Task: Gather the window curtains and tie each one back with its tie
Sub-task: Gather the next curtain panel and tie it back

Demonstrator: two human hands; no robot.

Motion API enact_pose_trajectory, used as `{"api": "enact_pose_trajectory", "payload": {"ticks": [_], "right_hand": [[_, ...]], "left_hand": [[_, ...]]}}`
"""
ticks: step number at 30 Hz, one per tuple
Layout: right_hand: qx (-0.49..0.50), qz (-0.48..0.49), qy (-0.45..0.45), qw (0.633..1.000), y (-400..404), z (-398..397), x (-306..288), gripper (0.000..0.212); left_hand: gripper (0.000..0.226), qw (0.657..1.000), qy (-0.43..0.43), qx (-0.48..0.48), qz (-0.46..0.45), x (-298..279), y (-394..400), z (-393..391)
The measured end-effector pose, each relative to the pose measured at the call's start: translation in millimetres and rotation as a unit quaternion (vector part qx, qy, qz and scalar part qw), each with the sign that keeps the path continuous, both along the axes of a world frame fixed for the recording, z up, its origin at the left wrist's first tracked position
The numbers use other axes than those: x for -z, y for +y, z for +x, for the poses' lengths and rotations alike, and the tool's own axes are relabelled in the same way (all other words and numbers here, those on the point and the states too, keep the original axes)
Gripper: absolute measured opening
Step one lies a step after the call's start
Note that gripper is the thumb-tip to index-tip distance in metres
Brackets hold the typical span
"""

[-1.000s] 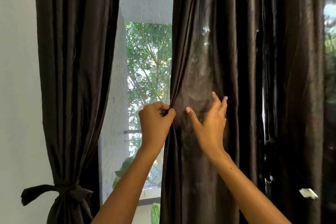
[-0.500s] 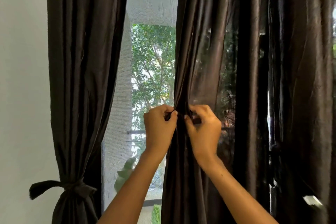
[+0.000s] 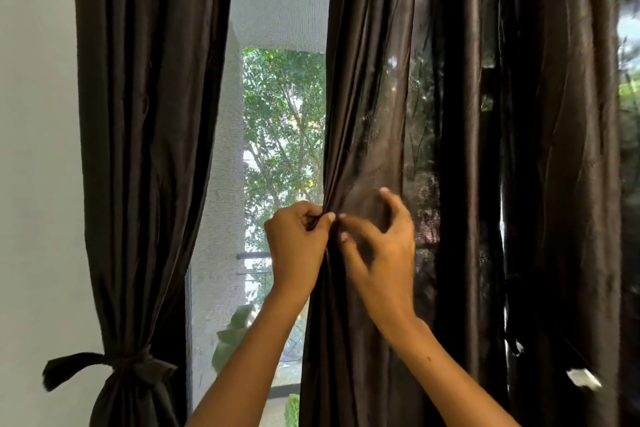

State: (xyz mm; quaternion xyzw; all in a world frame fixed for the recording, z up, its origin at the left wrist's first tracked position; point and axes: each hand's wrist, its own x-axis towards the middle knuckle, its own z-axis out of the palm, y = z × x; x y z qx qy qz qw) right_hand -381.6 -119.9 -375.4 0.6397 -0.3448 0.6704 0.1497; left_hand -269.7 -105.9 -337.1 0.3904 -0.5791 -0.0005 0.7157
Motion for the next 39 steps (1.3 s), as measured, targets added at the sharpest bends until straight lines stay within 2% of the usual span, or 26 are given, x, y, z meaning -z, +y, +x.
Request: {"api": "enact_pose_trajectory", "payload": {"ticks": [2,4,5,7,8,11,15,20,22,24,26,29,32,34,39], "right_hand": [[-0.005,0.023,-0.089,0.996,-3,-5,-8,0.055],[-0.041,0.059,-0.136,0.988,-4,-9,-13,0.071],[-0.031,0.064,-0.125,0.990,-4,-9,-12,0.068],[0.024,0.055,-0.044,0.997,-4,-7,-9,0.052],[0.040,0.057,-0.007,0.998,-3,-5,-6,0.050],[0.056,0.069,0.061,0.994,1,3,-1,0.064],[-0.015,0.037,0.082,0.996,3,0,4,0.061],[-0.028,-0.004,0.087,0.996,3,-3,8,0.065],[-0.066,0.018,0.084,0.994,-1,-5,8,0.054],[-0.102,0.035,0.029,0.994,-8,-9,6,0.033],[-0.091,0.039,-0.051,0.994,-16,-15,2,0.025],[-0.042,0.108,-0.091,0.989,-30,-24,-5,0.054],[-0.082,0.166,-0.115,0.976,-37,-24,-9,0.084],[-0.114,0.186,-0.125,0.968,-40,-21,-12,0.087],[-0.262,0.203,-0.158,0.930,-42,-12,-20,0.076]], "left_hand": [[0.008,1.000,0.004,-0.004,-0.007,2,0,0],[0.009,1.000,0.005,-0.004,-0.014,3,-2,1],[0.010,1.000,0.002,-0.005,-0.018,3,-2,0],[0.011,0.999,-0.011,-0.002,-0.030,4,-1,-4],[0.011,0.999,-0.017,0.006,-0.036,5,-1,-7],[0.010,0.998,-0.034,0.022,-0.045,9,2,-16],[0.017,0.998,-0.031,0.051,-0.036,9,5,-16],[0.017,0.999,-0.026,0.023,-0.014,0,2,-15],[0.016,0.999,-0.033,0.001,-0.012,-2,-2,-12],[0.014,0.999,-0.034,-0.017,-0.008,-3,-7,-7],[0.013,1.000,-0.020,-0.020,-0.003,-3,-10,-2],[0.008,1.000,-0.002,-0.014,0.005,-3,-11,1],[0.008,1.000,-0.011,-0.011,0.008,-3,-11,1],[0.012,1.000,-0.023,-0.008,0.009,-3,-11,0],[0.018,1.000,-0.027,-0.008,0.007,-3,-8,-1]]}}
